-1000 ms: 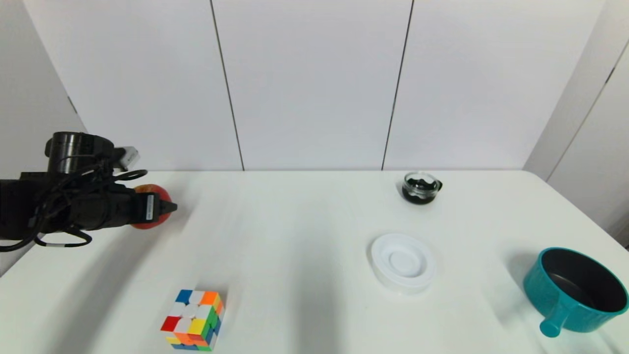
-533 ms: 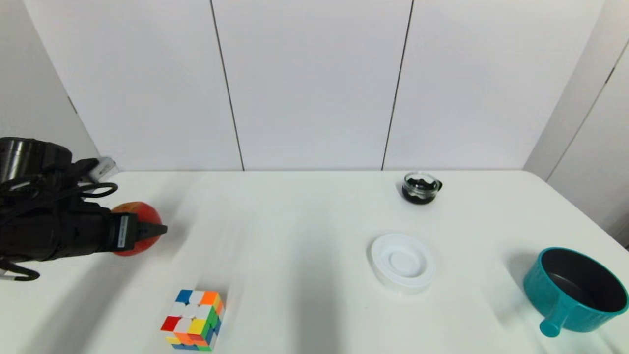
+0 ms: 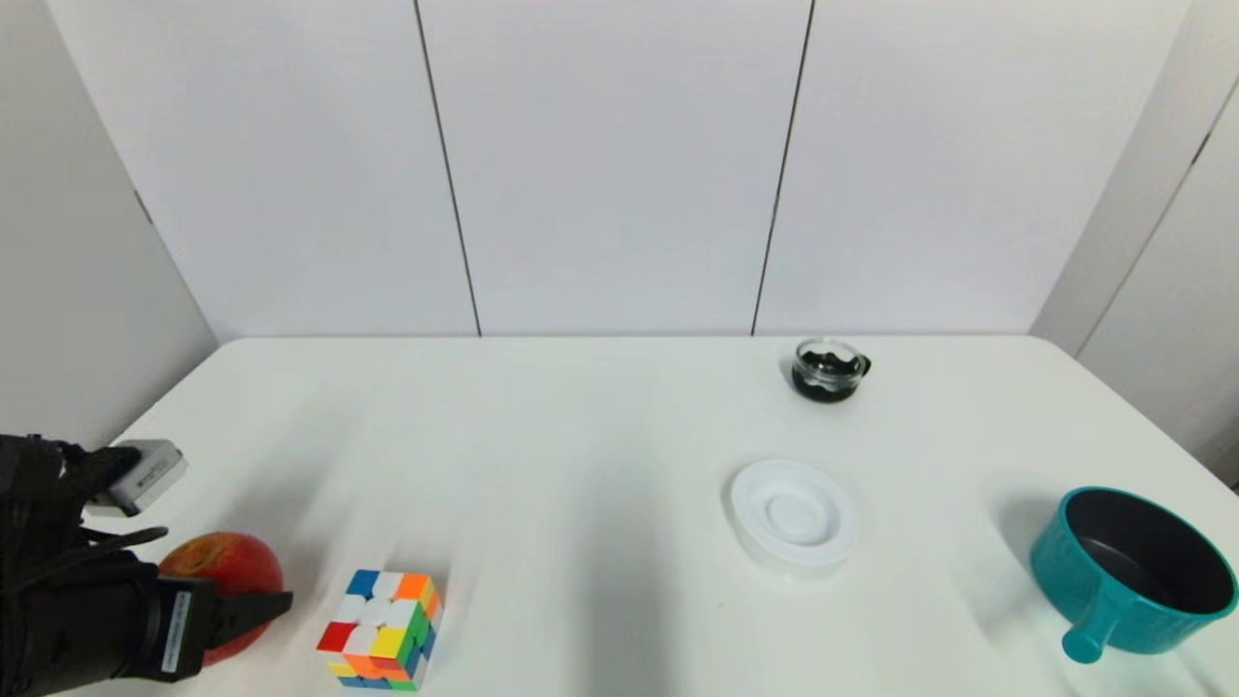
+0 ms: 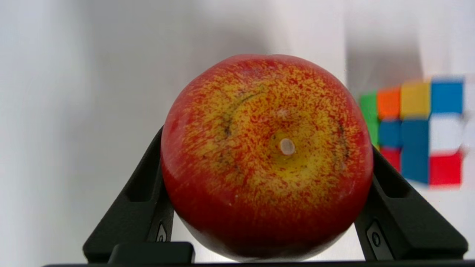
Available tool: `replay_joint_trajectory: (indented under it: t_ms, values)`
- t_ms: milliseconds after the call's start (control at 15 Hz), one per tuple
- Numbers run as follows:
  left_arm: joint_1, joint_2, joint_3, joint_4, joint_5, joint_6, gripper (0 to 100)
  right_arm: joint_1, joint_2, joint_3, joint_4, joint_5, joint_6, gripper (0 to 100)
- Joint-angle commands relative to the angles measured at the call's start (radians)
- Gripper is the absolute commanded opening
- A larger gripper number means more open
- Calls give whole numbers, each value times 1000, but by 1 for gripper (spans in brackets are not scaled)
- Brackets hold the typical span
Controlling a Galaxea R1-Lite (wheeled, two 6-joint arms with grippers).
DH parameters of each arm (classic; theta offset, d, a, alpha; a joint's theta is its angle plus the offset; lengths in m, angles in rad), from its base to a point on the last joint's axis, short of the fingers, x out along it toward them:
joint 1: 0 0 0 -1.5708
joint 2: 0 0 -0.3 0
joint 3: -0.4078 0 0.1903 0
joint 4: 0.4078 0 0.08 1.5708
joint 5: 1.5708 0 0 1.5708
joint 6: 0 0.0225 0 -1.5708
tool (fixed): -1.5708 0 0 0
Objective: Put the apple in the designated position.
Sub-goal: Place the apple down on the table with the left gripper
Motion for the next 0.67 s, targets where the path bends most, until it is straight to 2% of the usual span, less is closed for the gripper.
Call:
replay_joint_trajectory:
  t_ms: [67,667]
  values:
    - [-1,-38,26,-1,1,1,0,0,0,12,0,0,0,100]
    - [-2,30,-18,-6,3,-2,0,0,0,12,0,0,0,100]
